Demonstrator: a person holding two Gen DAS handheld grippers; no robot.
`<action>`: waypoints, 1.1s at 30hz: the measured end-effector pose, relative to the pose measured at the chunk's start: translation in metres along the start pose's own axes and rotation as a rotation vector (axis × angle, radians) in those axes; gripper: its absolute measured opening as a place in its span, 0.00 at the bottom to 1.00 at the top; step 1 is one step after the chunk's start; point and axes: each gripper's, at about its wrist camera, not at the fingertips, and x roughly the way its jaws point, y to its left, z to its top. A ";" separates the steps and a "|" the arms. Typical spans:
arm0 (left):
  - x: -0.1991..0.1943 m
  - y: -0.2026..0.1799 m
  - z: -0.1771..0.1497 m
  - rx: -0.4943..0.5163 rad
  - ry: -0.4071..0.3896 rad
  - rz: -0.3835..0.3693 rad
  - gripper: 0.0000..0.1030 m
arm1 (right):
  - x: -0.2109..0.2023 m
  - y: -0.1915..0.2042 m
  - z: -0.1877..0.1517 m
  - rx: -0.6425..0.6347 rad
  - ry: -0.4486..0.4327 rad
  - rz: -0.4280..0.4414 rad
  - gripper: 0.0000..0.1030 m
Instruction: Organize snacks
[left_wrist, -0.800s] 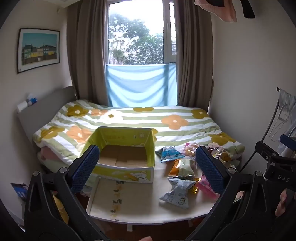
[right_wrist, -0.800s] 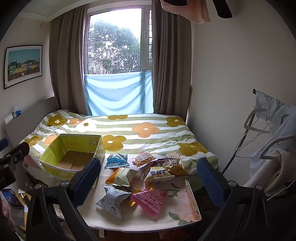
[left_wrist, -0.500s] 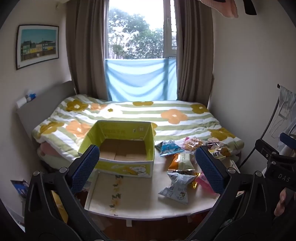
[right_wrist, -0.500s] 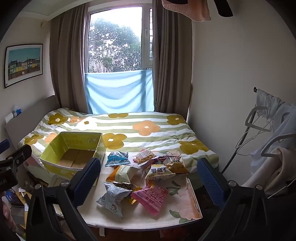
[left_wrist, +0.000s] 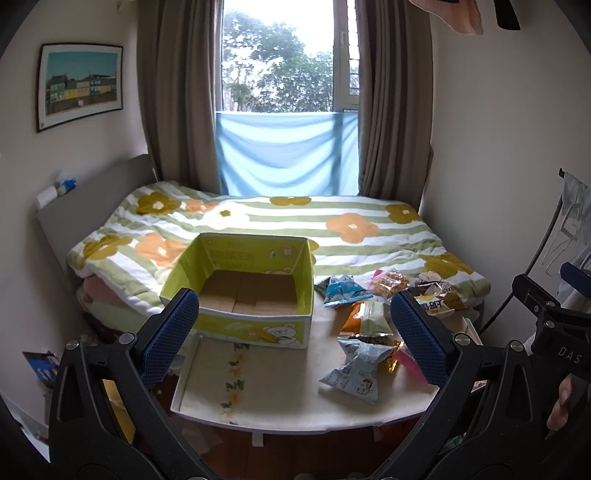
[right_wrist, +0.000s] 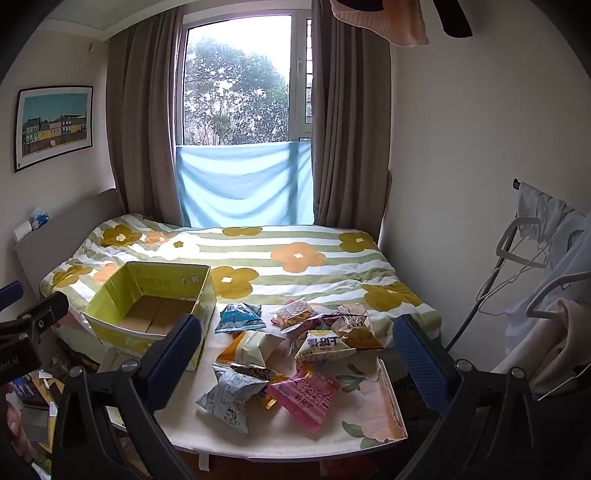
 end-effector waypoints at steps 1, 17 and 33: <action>0.001 0.000 0.000 0.001 0.001 0.002 1.00 | 0.000 0.000 0.000 0.000 0.000 0.001 1.00; 0.010 0.001 -0.002 0.001 0.024 0.025 1.00 | 0.002 0.006 -0.003 -0.010 -0.002 0.011 1.00; 0.018 0.002 0.000 0.008 0.027 0.020 1.00 | 0.006 0.006 -0.002 -0.008 0.000 0.010 1.00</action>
